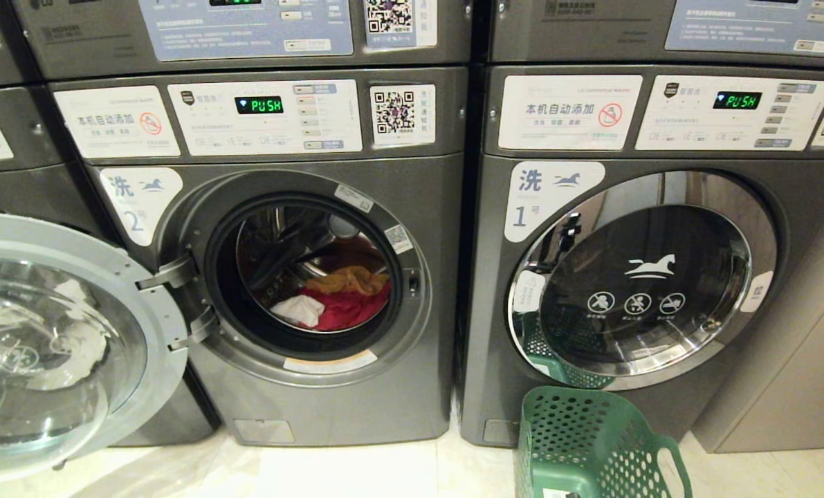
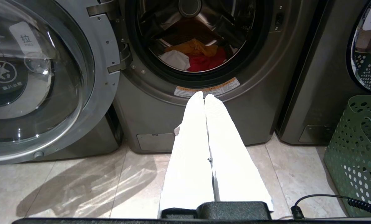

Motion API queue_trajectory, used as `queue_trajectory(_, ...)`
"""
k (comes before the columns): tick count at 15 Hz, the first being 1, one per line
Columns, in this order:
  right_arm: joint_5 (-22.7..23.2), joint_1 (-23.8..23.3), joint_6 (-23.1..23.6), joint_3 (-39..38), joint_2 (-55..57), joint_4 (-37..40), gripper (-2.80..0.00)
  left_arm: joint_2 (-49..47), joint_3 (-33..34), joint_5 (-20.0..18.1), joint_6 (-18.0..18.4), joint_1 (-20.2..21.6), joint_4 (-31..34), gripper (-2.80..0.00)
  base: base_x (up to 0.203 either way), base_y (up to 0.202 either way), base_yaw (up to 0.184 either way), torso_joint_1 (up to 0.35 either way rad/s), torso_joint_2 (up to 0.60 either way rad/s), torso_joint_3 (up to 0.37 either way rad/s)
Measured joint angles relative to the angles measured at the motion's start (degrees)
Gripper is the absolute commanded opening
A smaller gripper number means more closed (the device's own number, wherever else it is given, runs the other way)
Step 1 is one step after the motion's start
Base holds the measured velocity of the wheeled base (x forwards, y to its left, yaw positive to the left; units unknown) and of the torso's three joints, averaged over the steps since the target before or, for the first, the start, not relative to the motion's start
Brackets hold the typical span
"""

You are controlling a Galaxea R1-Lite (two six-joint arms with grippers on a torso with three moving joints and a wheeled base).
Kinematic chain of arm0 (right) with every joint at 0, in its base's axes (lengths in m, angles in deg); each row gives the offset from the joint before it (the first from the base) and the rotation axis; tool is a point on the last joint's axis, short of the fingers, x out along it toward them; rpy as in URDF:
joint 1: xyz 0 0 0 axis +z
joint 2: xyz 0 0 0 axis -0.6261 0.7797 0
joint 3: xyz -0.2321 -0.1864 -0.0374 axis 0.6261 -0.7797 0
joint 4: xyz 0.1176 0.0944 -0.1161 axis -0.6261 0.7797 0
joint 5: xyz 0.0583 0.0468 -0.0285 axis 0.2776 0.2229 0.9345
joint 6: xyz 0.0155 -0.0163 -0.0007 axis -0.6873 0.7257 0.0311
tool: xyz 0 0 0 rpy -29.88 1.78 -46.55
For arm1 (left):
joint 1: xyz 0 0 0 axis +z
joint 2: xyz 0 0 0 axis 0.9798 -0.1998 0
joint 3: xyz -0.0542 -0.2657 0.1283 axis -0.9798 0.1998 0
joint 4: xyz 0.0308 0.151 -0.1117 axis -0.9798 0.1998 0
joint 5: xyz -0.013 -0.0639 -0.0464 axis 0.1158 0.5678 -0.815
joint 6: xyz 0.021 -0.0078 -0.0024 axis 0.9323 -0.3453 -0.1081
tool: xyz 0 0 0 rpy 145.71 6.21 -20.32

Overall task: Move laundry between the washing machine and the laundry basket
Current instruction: Pick a cloth and place it into the basket

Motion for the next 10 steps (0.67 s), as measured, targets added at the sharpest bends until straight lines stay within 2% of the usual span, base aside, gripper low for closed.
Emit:
queue_trajectory(3,0.02,0.02,-0.14,0.0,0.0,0.0,-2.8,0.0,0.0,0.04,-0.02,-0.05,0.0,-2.8,-0.001,0.029,0.009,0.002,0.0,0.003)
queue_trajectory(10,0.02,0.05,-0.03,0.0,0.0,0.0,-2.8,0.02,0.0,0.04,-0.04,0.0,0.0,-2.8,0.0,0.188,-0.002,0.003,0.0,0.002)
